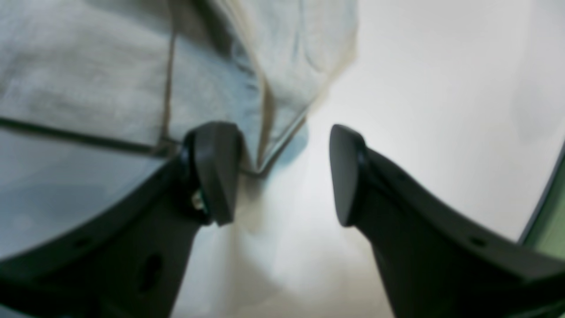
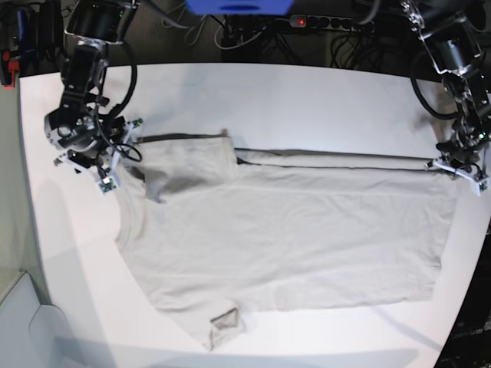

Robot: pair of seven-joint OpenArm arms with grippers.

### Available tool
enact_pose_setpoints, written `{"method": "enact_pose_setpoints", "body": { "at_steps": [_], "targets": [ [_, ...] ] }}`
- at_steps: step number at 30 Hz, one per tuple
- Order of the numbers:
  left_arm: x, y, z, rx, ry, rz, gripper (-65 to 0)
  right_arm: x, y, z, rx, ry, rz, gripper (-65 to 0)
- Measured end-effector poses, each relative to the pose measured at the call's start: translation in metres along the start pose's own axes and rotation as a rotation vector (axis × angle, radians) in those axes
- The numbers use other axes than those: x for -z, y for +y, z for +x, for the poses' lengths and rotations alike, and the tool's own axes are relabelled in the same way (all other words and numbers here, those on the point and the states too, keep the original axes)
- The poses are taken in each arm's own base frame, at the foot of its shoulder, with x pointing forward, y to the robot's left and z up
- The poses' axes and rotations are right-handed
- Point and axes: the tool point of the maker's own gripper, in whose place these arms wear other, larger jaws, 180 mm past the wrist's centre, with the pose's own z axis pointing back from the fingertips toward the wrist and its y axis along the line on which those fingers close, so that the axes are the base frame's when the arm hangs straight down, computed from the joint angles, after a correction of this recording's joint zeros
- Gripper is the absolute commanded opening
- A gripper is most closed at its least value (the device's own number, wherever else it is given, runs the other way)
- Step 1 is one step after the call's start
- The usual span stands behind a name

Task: Layout the t-shirt on the table in an organized manner, then fold the t-shirt properly
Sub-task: 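Regrasp the folded edge with both grippers and pull it taut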

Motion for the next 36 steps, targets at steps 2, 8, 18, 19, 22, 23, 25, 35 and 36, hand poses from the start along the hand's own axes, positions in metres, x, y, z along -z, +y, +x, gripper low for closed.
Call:
{"method": "enact_pose_setpoints", "body": {
  "at_steps": [2, 8, 18, 19, 22, 23, 25, 35, 36],
  "targets": [
    [0.0, 0.0, 0.0, 0.0, 0.0, 0.0, -64.9, 0.0, 0.0, 0.0, 0.0, 0.0, 0.0, -31.9],
    [0.0, 0.0, 0.0, 0.0, 0.0, 0.0, -64.9, 0.0, 0.002, -0.002, -0.003, 0.003, 0.004, -34.8],
    [0.0, 0.0, 0.0, 0.0, 0.0, 0.0, -64.9, 0.002, 0.013, 0.0, 0.007, 0.0, 0.027, -65.0],
    [0.0, 0.0, 0.0, 0.0, 0.0, -0.001, -64.9, 0.002, 0.013, -0.001, 0.007, 0.001, 0.027, -65.0],
    [0.0, -0.001, 0.0, -0.003, -0.001, -0.003, -64.9, -0.002, 0.007, 0.002, 0.006, -0.008, 0.009, -65.0],
    [0.0, -0.002, -0.001, -0.005, -0.001, -0.005, -64.9, -0.007, 0.002, 0.004, -0.001, -0.021, -0.007, -65.0],
    [0.0, -0.006, -0.002, -0.009, -0.007, -0.006, -64.9, -0.024, -0.011, 0.017, -0.021, -0.074, -0.06, -65.0],
    [-0.026, -0.03, -0.011, 0.046, 0.074, -0.042, -64.9, -0.057, -0.027, 0.016, -0.084, -0.104, -0.152, -65.0],
    [-0.032, -0.029, -0.01, 0.066, 0.071, -0.036, -64.9, -0.058, -0.031, 0.009, -0.097, -0.085, -0.16, -65.0]
  ]
}}
